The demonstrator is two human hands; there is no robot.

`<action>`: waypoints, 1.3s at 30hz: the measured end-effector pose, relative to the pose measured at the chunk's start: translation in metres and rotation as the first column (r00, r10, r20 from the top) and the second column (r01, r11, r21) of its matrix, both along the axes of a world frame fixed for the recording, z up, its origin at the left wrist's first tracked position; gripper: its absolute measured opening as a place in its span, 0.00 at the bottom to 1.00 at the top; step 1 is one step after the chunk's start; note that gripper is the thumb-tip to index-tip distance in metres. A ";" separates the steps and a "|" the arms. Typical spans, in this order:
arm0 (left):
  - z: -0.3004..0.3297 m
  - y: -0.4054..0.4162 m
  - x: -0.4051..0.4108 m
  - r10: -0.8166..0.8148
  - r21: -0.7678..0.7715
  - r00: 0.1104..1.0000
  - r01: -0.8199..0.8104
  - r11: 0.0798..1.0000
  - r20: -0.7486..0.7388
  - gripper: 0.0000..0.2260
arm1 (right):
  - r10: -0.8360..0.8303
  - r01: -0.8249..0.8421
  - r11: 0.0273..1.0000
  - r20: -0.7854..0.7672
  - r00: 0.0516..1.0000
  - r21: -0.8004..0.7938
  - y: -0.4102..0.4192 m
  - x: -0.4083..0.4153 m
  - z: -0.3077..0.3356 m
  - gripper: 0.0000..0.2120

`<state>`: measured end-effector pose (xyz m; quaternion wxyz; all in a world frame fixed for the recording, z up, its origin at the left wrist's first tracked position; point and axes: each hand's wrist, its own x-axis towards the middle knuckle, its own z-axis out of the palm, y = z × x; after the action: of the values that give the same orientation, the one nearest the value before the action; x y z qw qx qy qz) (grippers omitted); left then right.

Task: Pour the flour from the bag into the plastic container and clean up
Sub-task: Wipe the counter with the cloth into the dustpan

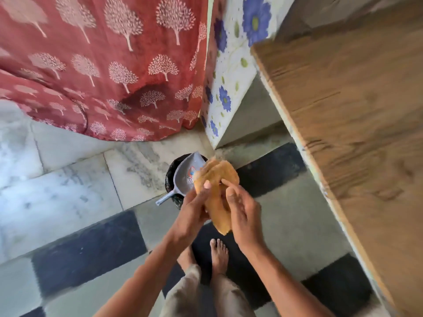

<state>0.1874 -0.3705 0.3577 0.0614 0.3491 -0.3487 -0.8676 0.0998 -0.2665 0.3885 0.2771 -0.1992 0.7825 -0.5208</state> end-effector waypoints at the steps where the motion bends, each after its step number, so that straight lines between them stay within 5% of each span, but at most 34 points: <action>1: 0.028 0.002 0.001 0.028 -0.014 0.999 -0.028 1.000 -0.015 0.17 | 0.024 -0.025 0.999 -0.007 1.000 -0.026 0.005 0.003 0.028 0.19; 4: 0.105 0.008 0.003 0.084 -0.107 0.996 -0.087 0.990 -0.032 0.08 | 0.006 -0.018 0.998 -0.211 0.978 -0.057 0.022 0.007 0.103 0.12; 8: 0.189 0.024 -0.003 0.079 -0.128 0.993 -0.091 0.988 -0.093 0.07 | -0.259 0.253 0.964 -0.477 0.840 -0.078 0.054 0.007 0.173 0.11; 10: 0.218 0.032 -0.011 0.077 -0.082 0.988 -0.088 0.993 -0.130 0.09 | -0.354 0.365 0.929 -0.408 0.842 -0.052 0.072 0.002 0.192 0.16; 13: 0.251 0.050 -0.030 0.009 -0.022 0.986 -0.012 1.000 -0.168 0.11 | -0.420 0.431 0.894 0.105 0.901 -0.121 0.099 -0.006 0.213 0.16; 15: 0.263 0.061 -0.045 -0.056 -0.023 0.987 0.053 0.998 -0.151 0.13 | -0.414 0.458 0.870 0.233 0.880 -0.182 0.114 -0.013 0.215 0.15; 20: 0.269 0.082 -0.091 -0.193 -0.166 0.963 0.163 0.973 -0.185 0.18 | -0.544 0.578 0.785 0.198 0.816 -0.225 0.143 -0.043 0.217 0.16; 28: 0.227 0.082 -0.180 -0.242 -0.336 0.964 0.193 0.922 -0.112 0.15 | -0.581 0.566 0.813 -0.242 0.777 -0.133 0.159 -0.122 0.201 0.09; 33: 0.214 0.068 -0.230 -0.162 -0.619 0.986 0.158 0.769 0.049 0.12 | -0.481 0.518 0.854 -0.442 0.757 -0.041 0.152 -0.186 0.192 0.10; 39: 0.191 0.053 -0.268 -0.109 -0.818 0.902 0.425 0.387 0.417 0.18 | -0.289 0.389 0.911 -0.460 0.840 0.139 0.138 -0.228 0.175 0.09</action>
<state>-0.0808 -0.3170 0.5490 0.0417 0.3263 -0.8107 -0.4844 -0.1284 -0.1290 0.5632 0.0216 -0.1335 0.9011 -0.4121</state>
